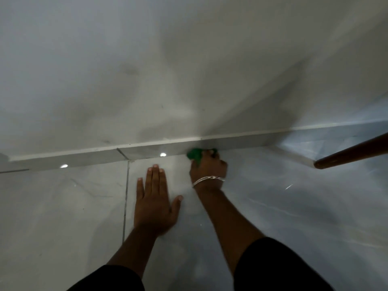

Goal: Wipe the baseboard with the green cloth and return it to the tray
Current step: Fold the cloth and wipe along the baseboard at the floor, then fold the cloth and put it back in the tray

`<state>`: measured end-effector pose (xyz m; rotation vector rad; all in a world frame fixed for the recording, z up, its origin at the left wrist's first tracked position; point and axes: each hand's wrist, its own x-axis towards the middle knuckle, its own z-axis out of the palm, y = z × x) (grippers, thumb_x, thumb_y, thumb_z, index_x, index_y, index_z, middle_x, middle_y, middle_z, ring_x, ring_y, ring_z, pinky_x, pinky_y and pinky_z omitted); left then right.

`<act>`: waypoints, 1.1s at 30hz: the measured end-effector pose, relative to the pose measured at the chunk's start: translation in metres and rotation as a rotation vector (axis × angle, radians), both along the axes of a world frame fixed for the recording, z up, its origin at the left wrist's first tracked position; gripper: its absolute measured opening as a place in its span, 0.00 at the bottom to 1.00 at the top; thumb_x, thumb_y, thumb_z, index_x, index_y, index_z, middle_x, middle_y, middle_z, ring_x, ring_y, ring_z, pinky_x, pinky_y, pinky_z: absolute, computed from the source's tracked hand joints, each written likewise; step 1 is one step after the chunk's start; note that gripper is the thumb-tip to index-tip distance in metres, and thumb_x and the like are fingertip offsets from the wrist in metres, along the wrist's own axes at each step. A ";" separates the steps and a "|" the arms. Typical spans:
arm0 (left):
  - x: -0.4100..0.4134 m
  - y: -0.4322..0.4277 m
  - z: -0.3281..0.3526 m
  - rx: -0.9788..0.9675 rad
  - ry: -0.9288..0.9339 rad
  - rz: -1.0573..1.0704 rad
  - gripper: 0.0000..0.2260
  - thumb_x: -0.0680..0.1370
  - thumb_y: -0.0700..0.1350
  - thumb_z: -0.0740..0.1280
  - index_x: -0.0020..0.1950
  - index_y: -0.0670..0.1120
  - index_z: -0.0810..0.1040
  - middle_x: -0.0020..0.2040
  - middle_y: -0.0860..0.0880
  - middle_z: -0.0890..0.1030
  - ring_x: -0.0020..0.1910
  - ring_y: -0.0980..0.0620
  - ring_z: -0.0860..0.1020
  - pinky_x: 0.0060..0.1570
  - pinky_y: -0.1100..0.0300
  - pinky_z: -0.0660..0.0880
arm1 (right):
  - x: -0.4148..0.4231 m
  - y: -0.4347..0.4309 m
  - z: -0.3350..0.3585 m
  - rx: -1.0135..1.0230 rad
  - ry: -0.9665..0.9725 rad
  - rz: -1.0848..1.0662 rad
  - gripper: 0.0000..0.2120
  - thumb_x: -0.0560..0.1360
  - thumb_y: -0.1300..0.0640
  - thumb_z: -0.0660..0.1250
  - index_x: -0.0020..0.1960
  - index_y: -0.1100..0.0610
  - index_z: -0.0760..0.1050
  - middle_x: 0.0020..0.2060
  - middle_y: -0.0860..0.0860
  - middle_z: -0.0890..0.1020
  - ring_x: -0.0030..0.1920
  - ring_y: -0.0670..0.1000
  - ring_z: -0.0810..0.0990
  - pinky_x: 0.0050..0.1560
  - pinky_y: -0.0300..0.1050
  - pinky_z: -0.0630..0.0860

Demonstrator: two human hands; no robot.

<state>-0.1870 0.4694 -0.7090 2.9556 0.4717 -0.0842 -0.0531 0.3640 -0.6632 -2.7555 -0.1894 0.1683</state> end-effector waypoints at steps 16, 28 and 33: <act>0.015 -0.030 0.154 -1.887 -0.183 0.804 0.25 0.80 0.60 0.56 0.60 0.41 0.79 0.56 0.38 0.84 0.55 0.41 0.83 0.51 0.47 0.80 | -0.053 -0.022 0.104 0.566 0.306 0.162 0.14 0.71 0.55 0.69 0.56 0.55 0.79 0.49 0.56 0.85 0.49 0.55 0.81 0.55 0.45 0.78; -0.070 -0.101 0.493 -1.931 -0.024 0.827 0.17 0.79 0.37 0.63 0.67 0.36 0.73 0.64 0.33 0.78 0.62 0.33 0.77 0.58 0.37 0.75 | -0.132 -0.142 0.455 0.832 0.721 -0.347 0.17 0.72 0.65 0.70 0.61 0.66 0.75 0.52 0.59 0.83 0.50 0.57 0.81 0.55 0.52 0.80; -0.079 -0.150 0.652 -1.847 0.073 0.757 0.13 0.78 0.36 0.64 0.62 0.33 0.75 0.60 0.34 0.81 0.55 0.36 0.81 0.45 0.43 0.82 | -0.152 -0.208 0.619 0.850 0.760 -0.342 0.08 0.71 0.69 0.70 0.51 0.66 0.80 0.48 0.66 0.84 0.47 0.64 0.83 0.50 0.60 0.82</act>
